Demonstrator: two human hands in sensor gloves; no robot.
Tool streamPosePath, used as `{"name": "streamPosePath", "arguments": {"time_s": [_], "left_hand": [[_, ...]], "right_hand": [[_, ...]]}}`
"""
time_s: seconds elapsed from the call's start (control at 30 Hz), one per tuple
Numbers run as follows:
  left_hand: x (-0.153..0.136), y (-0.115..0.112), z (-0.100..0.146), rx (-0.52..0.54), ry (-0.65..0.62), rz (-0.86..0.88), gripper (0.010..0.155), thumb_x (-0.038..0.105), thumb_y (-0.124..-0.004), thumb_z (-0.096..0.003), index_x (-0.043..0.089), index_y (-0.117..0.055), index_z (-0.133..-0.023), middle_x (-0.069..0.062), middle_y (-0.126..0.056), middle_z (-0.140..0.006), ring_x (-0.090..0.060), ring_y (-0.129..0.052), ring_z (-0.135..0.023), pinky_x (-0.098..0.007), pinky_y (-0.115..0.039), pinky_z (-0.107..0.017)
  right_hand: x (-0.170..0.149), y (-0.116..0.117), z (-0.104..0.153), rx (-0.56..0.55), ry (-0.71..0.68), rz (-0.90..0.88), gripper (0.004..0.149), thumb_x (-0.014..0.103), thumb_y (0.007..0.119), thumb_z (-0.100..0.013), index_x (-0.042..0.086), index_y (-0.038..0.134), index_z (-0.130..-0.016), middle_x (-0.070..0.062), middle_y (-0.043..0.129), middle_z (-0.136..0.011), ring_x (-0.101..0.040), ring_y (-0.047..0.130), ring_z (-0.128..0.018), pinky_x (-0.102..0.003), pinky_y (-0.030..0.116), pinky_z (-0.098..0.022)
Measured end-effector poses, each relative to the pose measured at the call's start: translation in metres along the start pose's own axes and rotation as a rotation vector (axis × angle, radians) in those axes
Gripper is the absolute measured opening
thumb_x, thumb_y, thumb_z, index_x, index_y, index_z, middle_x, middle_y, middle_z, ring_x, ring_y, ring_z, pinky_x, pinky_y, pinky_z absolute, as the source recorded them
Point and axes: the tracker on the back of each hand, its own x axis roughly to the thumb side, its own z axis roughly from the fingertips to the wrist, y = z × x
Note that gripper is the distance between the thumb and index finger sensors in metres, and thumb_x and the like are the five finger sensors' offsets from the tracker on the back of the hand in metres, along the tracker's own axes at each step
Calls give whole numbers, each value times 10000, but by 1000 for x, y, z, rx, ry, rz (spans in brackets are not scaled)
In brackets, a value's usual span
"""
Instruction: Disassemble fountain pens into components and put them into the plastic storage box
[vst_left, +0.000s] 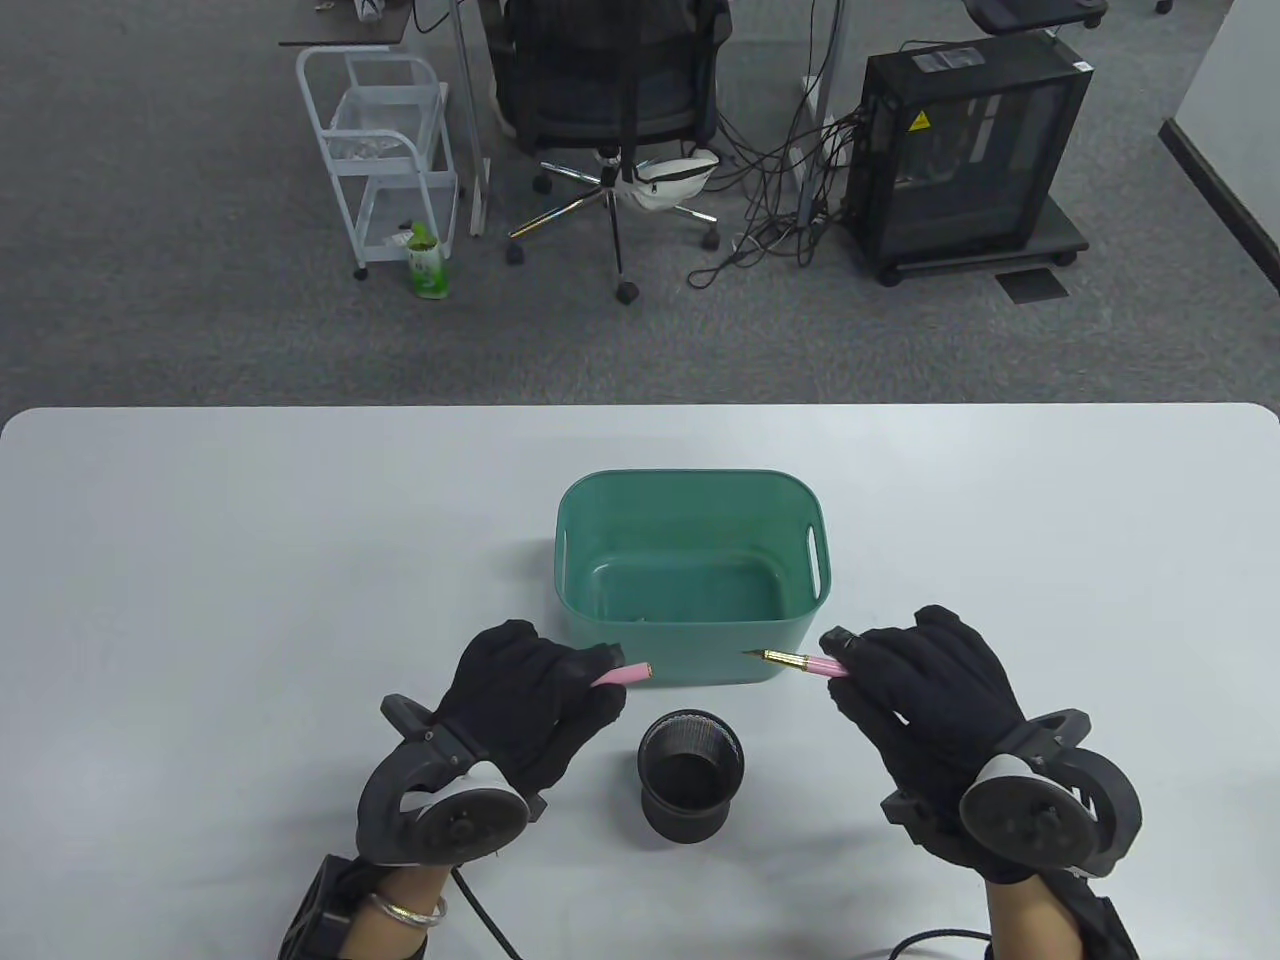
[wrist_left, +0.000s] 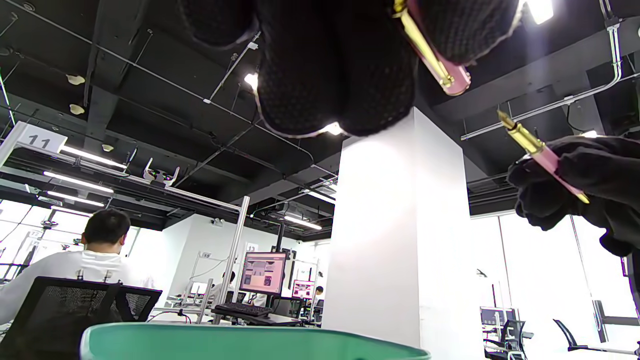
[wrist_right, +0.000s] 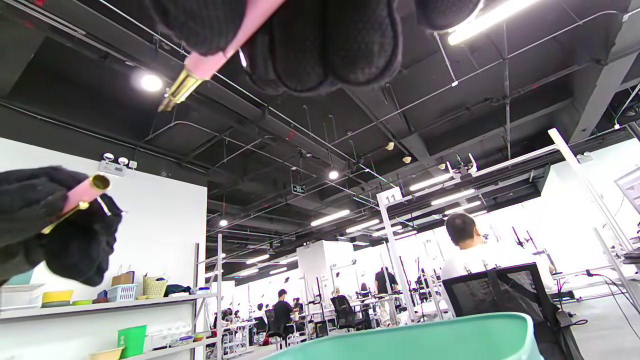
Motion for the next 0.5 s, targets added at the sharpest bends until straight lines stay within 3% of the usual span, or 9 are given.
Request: {"name": "streamPosePath", "arguments": {"time_s": [0.2, 0.5], "left_hand": [[0, -5, -2, -30, 17, 3, 478, 472, -679, -662, 139, -881, -939, 32, -1004, -767, -209, -981, -712, -521, -625, -775], [-18, -35, -15, -131, 143, -62, 471, 471, -681, -662, 152, -861, -960, 21, -990, -813, -228, -956, -768, -548, -582, -801]], "right_hand": [[-1, -5, 0, -22, 7, -15, 431, 474, 714, -563, 276, 859, -918, 44, 861, -834, -133, 858, -745, -498, 574, -785], [2, -6, 1, -32, -4, -10, 434, 475, 710, -564, 281, 854, -924, 44, 860, -838, -135, 858, -748, -499, 572, -786]]}}
